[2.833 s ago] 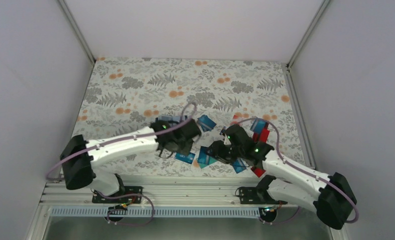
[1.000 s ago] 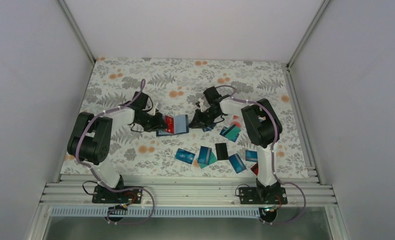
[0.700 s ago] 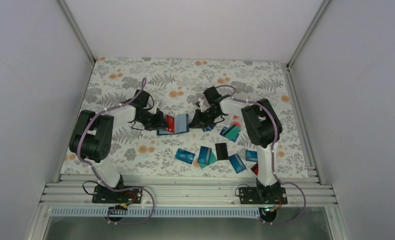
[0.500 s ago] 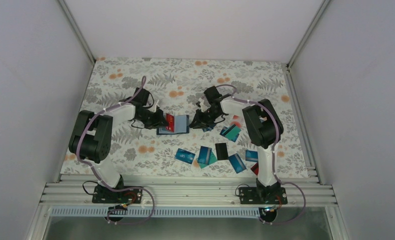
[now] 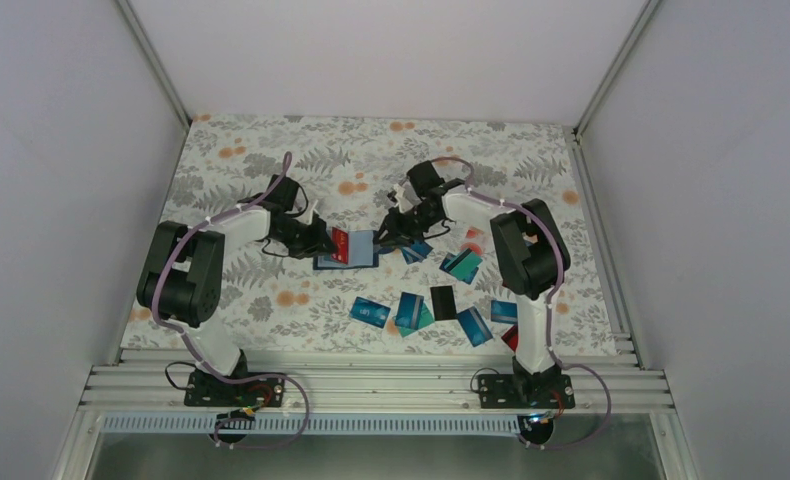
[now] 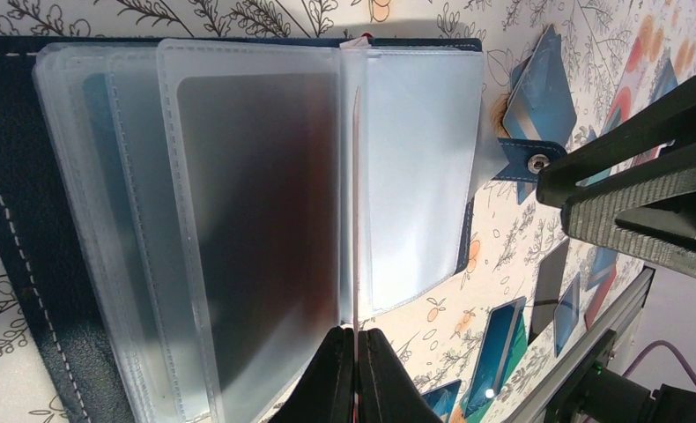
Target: Put the credit cards into the card holder
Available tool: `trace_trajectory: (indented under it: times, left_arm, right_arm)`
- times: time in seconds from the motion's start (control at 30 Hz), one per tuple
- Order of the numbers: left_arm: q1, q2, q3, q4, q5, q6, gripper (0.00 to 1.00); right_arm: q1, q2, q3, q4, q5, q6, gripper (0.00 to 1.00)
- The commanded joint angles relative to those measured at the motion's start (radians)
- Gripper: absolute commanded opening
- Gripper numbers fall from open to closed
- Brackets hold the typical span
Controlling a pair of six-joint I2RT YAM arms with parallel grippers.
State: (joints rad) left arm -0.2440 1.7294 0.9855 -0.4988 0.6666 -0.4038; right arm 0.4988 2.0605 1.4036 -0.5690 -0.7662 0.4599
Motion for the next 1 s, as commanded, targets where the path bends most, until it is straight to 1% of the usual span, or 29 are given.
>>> trace_trajectory:
  times: [0.0, 0.27, 0.37, 0.73, 0.83, 0.97]
  left_arm:
    - [0.002, 0.011, 0.023, 0.009, 0.033, -0.001, 0.02]
    - [0.000, 0.014, 0.024, 0.025, 0.050, -0.010, 0.02]
    - [0.000, 0.029, 0.024, 0.028, 0.052, -0.008, 0.02]
    - [-0.005, 0.061, -0.002, 0.065, 0.032, -0.003, 0.02]
    - [-0.010, 0.059, 0.006, 0.058, 0.013, 0.004, 0.02]
    - [-0.009, 0.029, 0.021, 0.046, -0.052, 0.010, 0.02]
  right_arm:
    - [-0.002, 0.039, 0.040, 0.009, -0.031, 0.001, 0.20]
    - [0.000, 0.095, 0.068, 0.012, -0.039, -0.011, 0.18]
    - [0.001, 0.128, 0.071, 0.006, -0.016, -0.036, 0.17]
    - [0.001, 0.150, -0.013, 0.002, 0.046, -0.079, 0.15]
    - [0.001, 0.153, -0.010, -0.003, 0.047, -0.083, 0.15]
    - [0.001, 0.154, -0.005, -0.009, 0.048, -0.087, 0.15]
